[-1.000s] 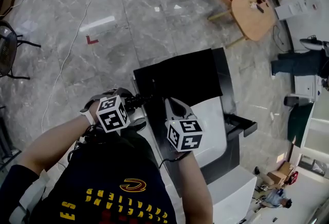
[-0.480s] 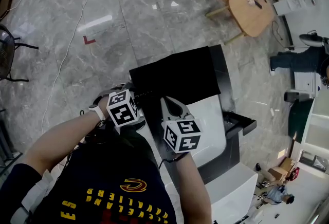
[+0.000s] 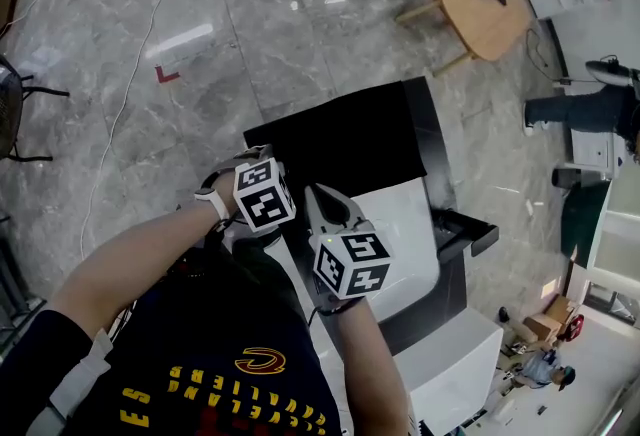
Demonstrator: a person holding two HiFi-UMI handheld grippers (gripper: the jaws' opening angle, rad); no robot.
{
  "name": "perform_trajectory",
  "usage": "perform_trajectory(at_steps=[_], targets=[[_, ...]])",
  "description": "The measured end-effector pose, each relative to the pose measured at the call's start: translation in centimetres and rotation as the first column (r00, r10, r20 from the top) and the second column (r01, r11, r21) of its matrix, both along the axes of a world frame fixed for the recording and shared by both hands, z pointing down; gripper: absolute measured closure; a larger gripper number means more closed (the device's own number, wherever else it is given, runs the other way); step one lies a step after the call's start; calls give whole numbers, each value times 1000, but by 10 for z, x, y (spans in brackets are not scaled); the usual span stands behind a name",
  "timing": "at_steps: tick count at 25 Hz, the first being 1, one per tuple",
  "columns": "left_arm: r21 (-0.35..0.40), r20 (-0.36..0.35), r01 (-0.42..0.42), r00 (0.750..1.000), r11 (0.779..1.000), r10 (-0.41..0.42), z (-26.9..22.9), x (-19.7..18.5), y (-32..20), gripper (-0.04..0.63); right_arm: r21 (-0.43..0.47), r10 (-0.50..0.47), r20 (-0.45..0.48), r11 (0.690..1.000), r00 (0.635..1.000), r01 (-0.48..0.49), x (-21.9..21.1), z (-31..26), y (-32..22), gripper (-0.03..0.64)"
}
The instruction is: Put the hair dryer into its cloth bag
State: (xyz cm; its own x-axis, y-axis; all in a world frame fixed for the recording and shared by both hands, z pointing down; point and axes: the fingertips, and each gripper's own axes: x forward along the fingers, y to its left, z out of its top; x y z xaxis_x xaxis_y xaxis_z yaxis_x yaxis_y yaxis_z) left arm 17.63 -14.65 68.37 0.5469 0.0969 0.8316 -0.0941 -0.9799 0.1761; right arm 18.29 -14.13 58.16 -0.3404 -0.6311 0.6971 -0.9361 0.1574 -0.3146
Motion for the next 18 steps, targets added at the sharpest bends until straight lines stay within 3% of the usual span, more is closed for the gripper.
perform_trajectory(at_steps=[10, 13, 18], targets=[[16, -43, -18, 999, 1000, 18, 5, 10, 6, 365, -5, 16, -4, 1000, 1000, -16, 4, 2, 3, 607], [1, -83, -14, 996, 1000, 14, -3, -2, 9, 251, -1, 28, -6, 1000, 1000, -28, 4, -1, 3, 606], [-72, -160, 83, 983, 994, -94, -14, -52, 8, 212, 14, 31, -10, 999, 999, -30, 7, -3, 3, 607]])
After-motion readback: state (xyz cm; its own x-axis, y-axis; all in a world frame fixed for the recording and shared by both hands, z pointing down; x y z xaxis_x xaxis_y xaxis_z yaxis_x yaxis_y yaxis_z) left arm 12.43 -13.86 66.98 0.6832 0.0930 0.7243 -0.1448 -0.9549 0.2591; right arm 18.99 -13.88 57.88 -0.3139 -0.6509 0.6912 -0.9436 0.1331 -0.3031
